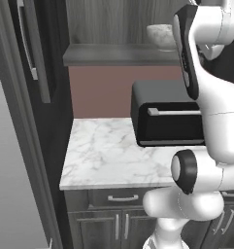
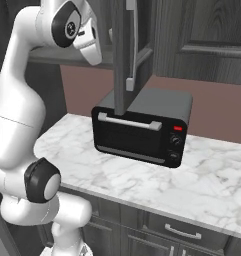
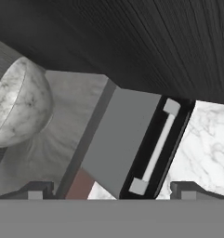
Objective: Move the bowls from the cabinet to the plates on the dining table.
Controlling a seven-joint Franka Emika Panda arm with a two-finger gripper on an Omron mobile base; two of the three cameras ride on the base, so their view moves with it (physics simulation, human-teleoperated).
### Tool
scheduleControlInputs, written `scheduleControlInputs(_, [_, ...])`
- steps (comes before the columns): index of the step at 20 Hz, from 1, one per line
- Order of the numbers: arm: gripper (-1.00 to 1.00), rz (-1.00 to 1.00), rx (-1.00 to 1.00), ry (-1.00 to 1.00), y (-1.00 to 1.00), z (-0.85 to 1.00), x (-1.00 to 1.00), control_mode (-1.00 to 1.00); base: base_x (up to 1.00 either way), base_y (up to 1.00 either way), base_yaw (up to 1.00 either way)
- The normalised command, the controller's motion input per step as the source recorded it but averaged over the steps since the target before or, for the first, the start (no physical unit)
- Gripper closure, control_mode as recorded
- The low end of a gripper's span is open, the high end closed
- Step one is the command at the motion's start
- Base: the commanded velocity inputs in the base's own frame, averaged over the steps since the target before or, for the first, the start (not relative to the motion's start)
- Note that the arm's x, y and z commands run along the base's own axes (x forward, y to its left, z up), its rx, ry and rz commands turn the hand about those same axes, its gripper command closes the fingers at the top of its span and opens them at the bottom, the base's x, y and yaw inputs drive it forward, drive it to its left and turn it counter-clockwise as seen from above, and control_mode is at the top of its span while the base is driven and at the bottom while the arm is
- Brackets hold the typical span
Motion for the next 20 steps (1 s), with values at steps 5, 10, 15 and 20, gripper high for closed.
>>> scheduleControlInputs(5, [-1.00,0.00,0.03,-0.08,-0.05,0.09,0.00,-1.00,0.00,0.00,0.00])
scheduleControlInputs(10, [-1.00,0.00,0.00,-0.07,0.00,0.00,0.02,-1.00,0.00,0.00,0.00])
scheduleControlInputs(15, [-1.00,0.00,0.00,0.00,-0.01,0.00,0.22,-1.00,0.00,0.00,0.00])
scheduleControlInputs(20, [-1.00,0.00,0.03,0.00,-0.07,0.00,0.40,-1.00,0.00,0.00,0.00])
